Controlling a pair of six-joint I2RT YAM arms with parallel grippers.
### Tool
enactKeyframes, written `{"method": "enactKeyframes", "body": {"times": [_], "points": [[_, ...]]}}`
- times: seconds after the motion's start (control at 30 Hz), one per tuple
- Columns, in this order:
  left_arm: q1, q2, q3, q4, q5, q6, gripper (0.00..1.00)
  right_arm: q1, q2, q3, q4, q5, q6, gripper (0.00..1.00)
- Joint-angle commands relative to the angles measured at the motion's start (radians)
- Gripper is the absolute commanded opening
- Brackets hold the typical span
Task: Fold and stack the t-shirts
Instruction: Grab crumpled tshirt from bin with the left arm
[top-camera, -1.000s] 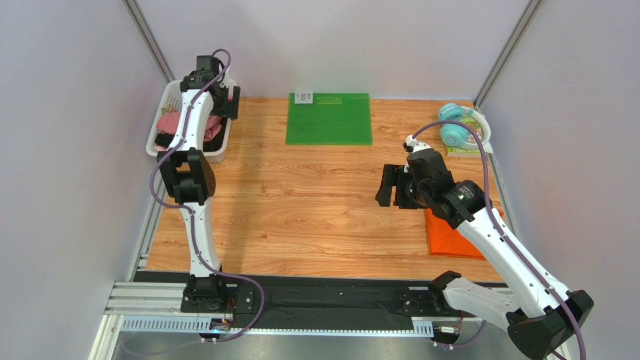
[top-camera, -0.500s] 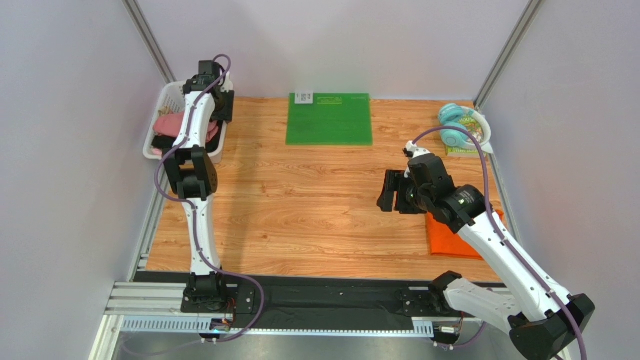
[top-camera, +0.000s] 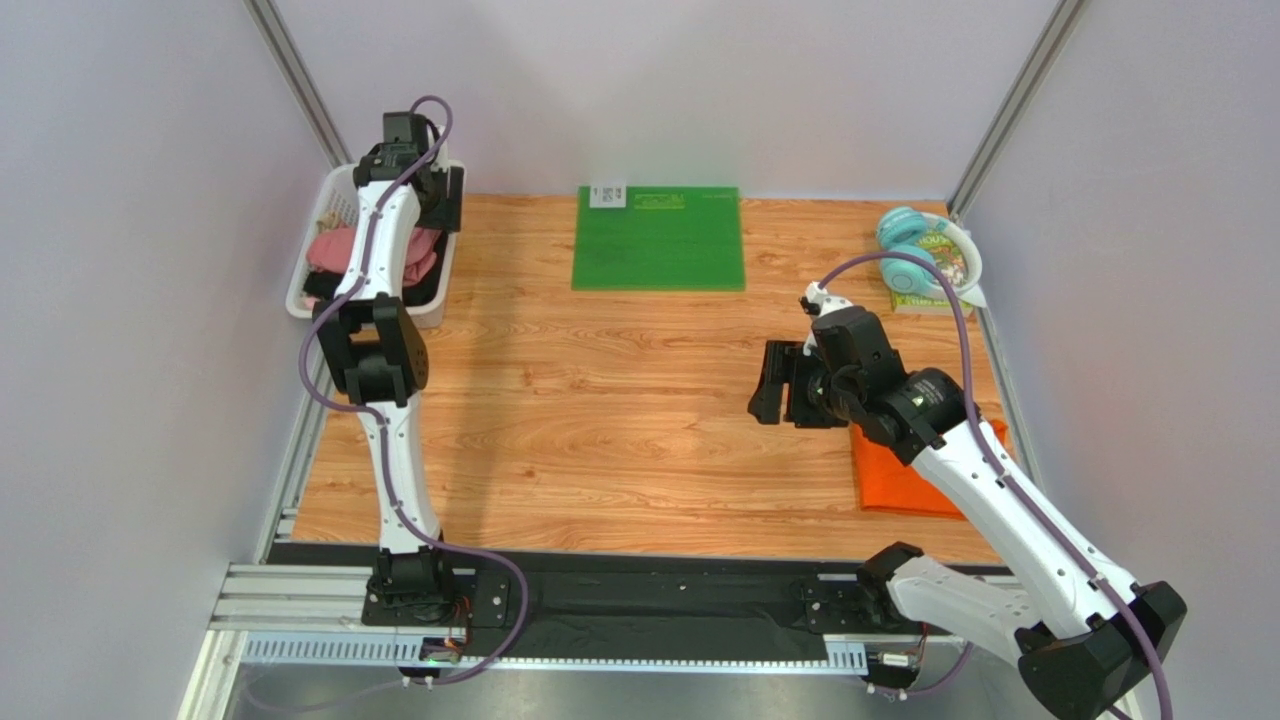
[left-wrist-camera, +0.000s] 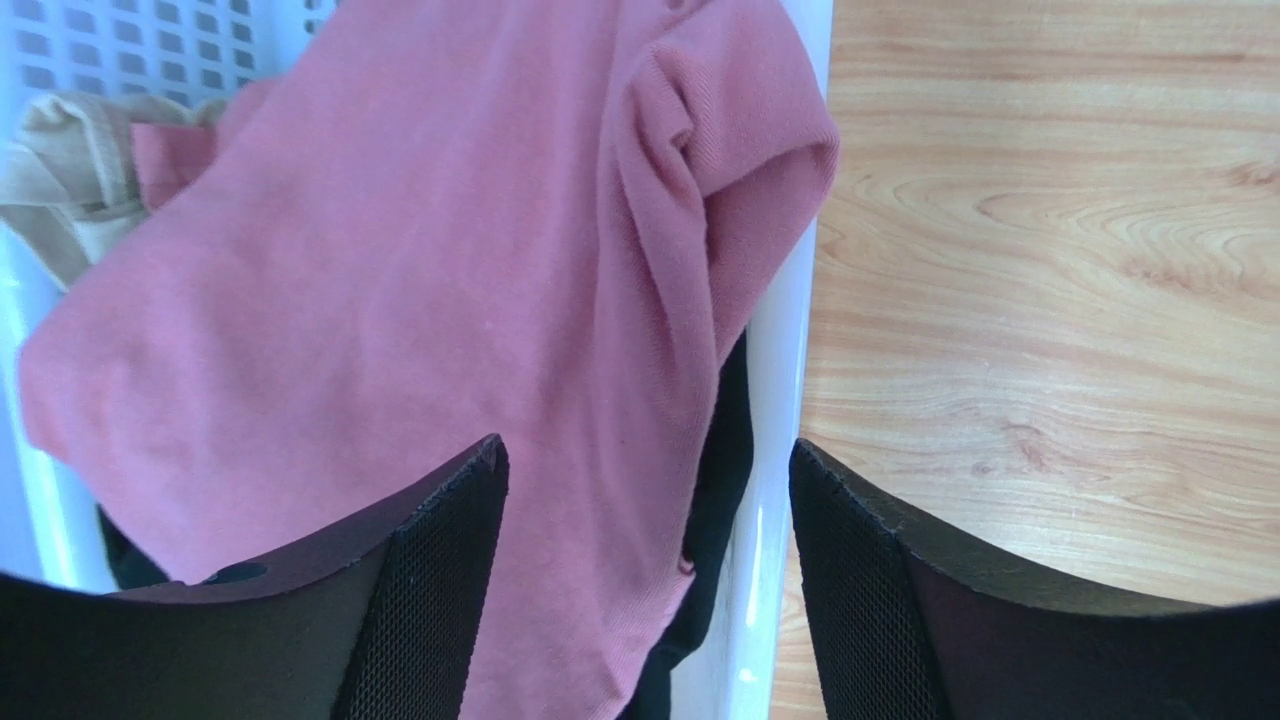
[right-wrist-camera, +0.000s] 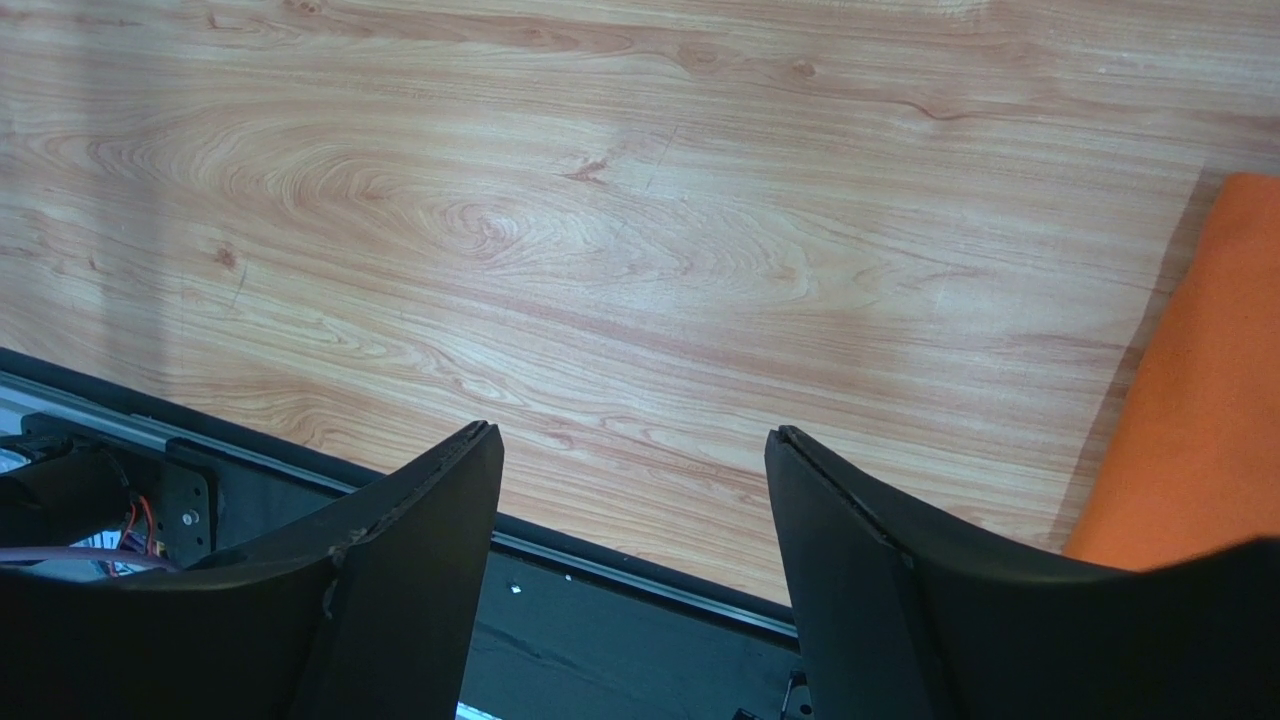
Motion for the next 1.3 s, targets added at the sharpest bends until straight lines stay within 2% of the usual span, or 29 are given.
{"method": "enactKeyframes", "body": {"times": [0.0, 0.1, 0.3, 0.53, 0.73, 0.9, 1.07, 1.17, 1.27], "points": [[0.007, -0.086, 0.000, 0.038, -0.002, 0.008, 0.76, 0.006, -0.007, -0.019, 0.030, -0.001, -0.002, 0.71], [0.010, -0.080, 0.003, 0.048, -0.009, 0.011, 0.74, 0.006, -0.005, -0.024, 0.031, 0.002, -0.002, 0.71], [0.011, -0.057, -0.003, 0.076, -0.007, 0.024, 0.64, 0.006, -0.010, -0.014, 0.031, 0.005, -0.005, 0.70], [-0.009, -0.002, -0.006, 0.077, -0.102, 0.068, 0.50, 0.007, -0.013, -0.027, 0.038, 0.005, 0.001, 0.70], [-0.037, 0.026, -0.014, 0.087, -0.148, 0.117, 0.52, 0.006, -0.018, -0.033, 0.045, 0.003, 0.006, 0.70], [-0.055, 0.001, -0.061, 0.082, -0.098, 0.097, 0.56, 0.006, -0.011, -0.040, 0.062, -0.009, 0.009, 0.70], [-0.054, 0.013, -0.054, 0.084, -0.116, 0.105, 0.58, 0.006, -0.005, -0.048, 0.068, -0.012, 0.007, 0.71], [-0.052, 0.016, -0.054, 0.091, -0.128, 0.103, 0.56, 0.006, -0.008, -0.050, 0.068, -0.011, 0.004, 0.71], [-0.054, 0.016, -0.049, 0.099, -0.122, 0.100, 0.48, 0.006, -0.014, -0.060, 0.067, -0.009, 0.004, 0.69]]}}
